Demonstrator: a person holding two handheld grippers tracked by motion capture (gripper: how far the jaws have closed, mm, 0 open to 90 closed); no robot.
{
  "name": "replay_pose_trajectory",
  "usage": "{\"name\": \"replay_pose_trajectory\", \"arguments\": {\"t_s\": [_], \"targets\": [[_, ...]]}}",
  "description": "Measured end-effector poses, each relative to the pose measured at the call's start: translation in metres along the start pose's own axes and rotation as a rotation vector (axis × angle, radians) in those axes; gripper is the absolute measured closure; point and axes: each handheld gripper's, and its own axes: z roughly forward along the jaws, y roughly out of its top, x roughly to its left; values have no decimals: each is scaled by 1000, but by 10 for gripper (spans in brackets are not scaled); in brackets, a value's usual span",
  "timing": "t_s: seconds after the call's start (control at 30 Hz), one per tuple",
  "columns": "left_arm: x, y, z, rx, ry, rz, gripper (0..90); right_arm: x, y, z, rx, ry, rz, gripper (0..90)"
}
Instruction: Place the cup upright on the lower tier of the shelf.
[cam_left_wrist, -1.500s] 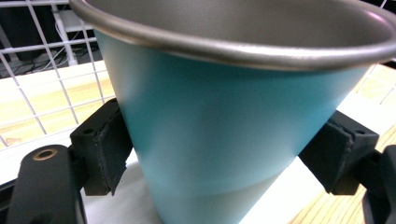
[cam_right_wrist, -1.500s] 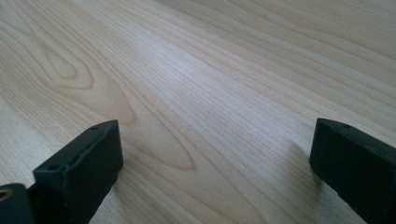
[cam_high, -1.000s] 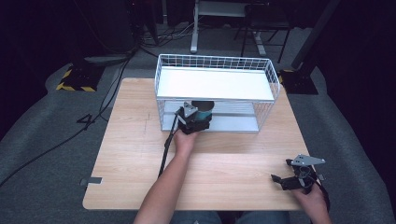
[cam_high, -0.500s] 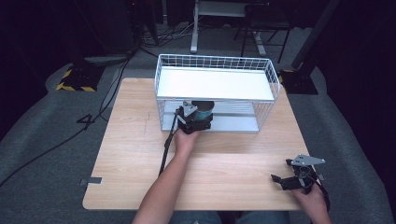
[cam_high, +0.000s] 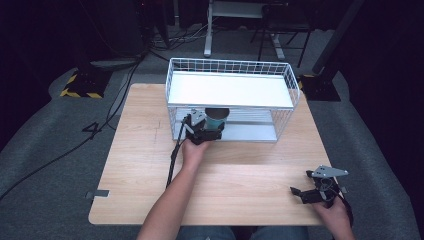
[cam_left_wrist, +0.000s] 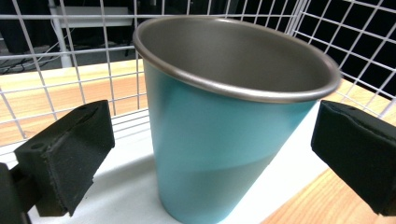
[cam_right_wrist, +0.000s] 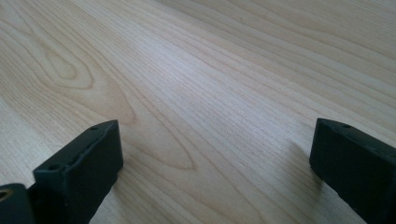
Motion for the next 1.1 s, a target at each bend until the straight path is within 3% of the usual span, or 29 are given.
{"name": "replay_pose_trajectory", "arguments": {"t_s": [0.4,1.1], "targets": [[-2,2,-31,4,-18,14,4,0,0,0,0,1,-2,30],[6,3,-117,13,-52,54,22,-1,1,1,0,5,-6,30]]}}
